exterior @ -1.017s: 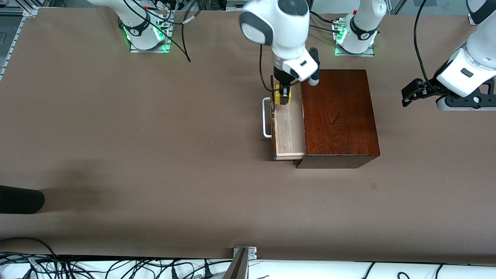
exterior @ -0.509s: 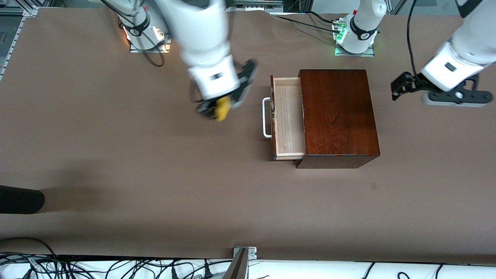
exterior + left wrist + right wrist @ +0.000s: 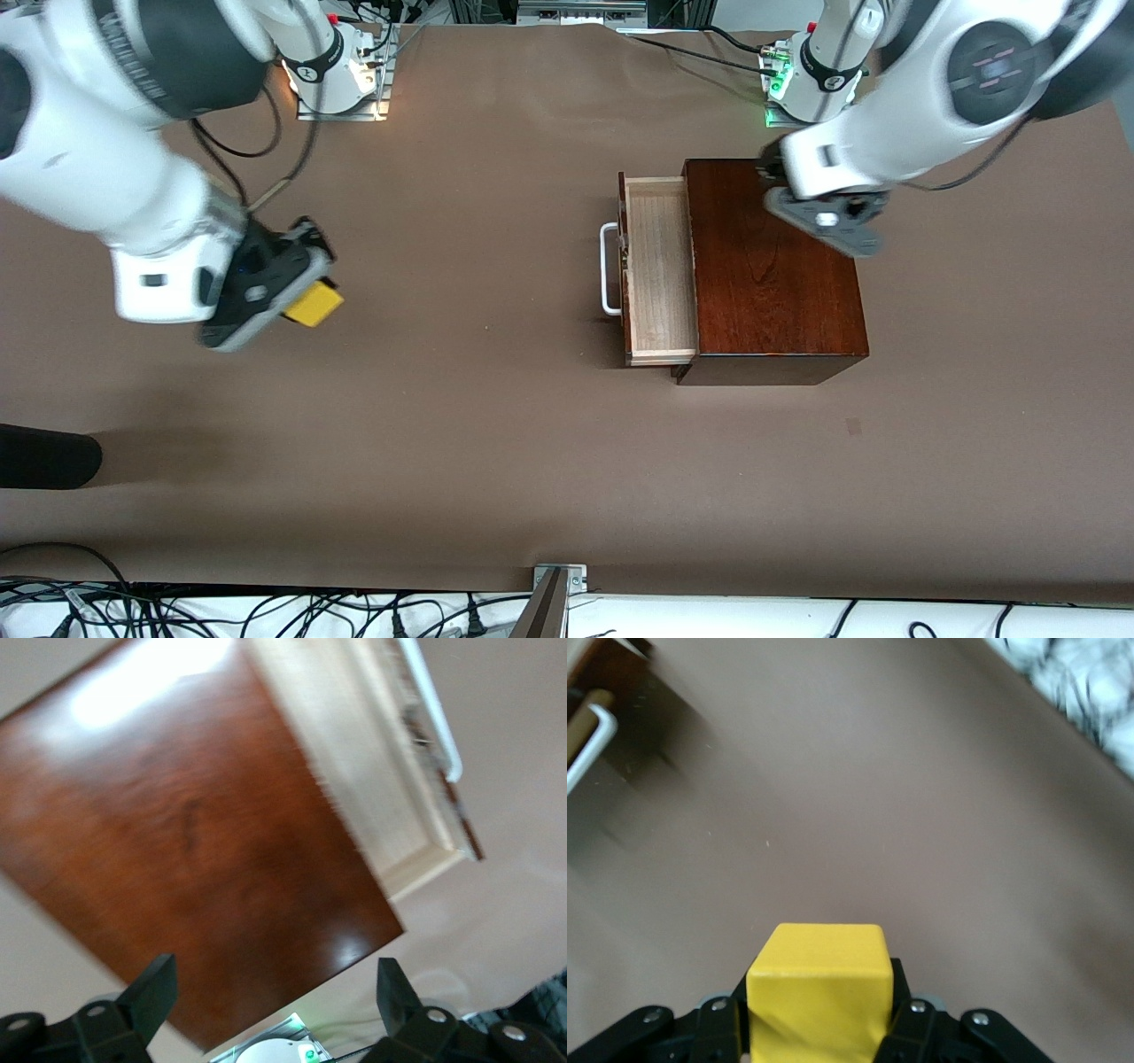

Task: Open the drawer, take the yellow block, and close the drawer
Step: 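Lift the yellow cube out with the right gripper while the left gripper approaches, then place the cube on the table with the right gripper while the left gripper pushes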

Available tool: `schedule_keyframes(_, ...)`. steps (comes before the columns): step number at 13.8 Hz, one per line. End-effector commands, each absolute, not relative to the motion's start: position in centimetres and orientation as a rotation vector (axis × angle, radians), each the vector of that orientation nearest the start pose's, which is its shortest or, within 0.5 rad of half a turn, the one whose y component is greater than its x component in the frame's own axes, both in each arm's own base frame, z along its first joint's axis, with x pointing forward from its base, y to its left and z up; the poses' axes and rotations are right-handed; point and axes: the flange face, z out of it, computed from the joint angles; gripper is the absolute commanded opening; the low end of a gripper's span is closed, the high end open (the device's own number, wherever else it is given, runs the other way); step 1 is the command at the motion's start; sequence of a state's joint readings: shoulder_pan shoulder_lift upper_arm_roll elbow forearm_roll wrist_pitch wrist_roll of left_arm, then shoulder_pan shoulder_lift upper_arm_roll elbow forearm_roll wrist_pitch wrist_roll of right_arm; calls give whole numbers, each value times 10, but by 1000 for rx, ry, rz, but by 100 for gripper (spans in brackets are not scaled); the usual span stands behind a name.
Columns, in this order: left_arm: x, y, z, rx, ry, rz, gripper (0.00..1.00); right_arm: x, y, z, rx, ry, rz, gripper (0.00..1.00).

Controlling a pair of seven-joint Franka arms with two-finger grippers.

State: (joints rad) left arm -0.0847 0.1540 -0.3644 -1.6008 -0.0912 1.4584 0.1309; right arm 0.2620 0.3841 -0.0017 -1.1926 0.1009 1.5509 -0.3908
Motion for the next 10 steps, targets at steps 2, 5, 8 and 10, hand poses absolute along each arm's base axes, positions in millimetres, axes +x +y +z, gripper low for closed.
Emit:
schedule_keyframes(2,508,-363,495,-3036,1174,566,100,587,141,490,-2969,-613,129,0)
schedule_keyframes(5,486,-431,459,-3000,1252,632,100,568,121,418,-3023,-356,195,0)
schedule_keyframes(8,498,-461,430,-2925,1503,421,100,551,115,349,-3055,-195,124,0)
schedule_keyframes(10,503,-475,415,-2693,1900,256,100,541,111,308,-3062,-168,79,0)
